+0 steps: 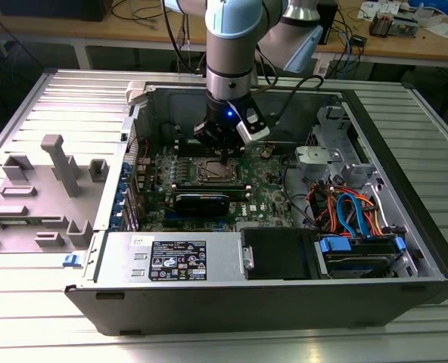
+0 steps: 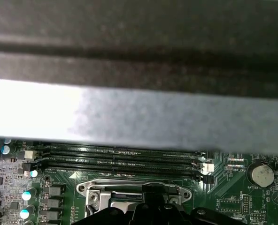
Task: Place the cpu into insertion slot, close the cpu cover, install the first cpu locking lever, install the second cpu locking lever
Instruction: 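Install the second cpu locking lever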
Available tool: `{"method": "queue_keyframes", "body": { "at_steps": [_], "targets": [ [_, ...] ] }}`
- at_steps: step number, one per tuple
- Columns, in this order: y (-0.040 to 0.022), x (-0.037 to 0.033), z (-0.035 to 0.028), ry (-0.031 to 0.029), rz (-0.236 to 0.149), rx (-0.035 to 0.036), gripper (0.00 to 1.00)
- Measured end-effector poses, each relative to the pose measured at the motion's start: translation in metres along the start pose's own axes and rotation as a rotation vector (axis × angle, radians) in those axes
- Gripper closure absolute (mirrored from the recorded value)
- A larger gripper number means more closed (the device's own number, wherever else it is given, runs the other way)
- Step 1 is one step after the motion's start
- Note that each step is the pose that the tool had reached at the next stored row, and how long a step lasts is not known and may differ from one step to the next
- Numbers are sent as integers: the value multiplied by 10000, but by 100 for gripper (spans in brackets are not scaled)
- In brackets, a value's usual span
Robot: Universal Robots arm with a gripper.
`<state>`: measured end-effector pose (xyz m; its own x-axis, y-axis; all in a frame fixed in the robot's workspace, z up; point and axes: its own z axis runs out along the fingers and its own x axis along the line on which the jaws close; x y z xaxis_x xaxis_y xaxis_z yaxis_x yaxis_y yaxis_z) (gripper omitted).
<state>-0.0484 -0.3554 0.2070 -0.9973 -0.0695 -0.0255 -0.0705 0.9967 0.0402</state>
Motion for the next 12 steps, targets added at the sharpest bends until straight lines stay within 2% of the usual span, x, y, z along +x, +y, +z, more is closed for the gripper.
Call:
{"method": "queue_keyframes", "body": {
  "at_steps": [3, 6, 9, 12],
  "targets": [
    [-14, 1, -1, 3, 0, 0, 89],
    [-54, 3, -2, 6, 1, -1, 89],
    [-137, 6, -5, 14, 1, -1, 89],
    [-155, 7, -16, 17, 3, 0, 89]
  ]
}}
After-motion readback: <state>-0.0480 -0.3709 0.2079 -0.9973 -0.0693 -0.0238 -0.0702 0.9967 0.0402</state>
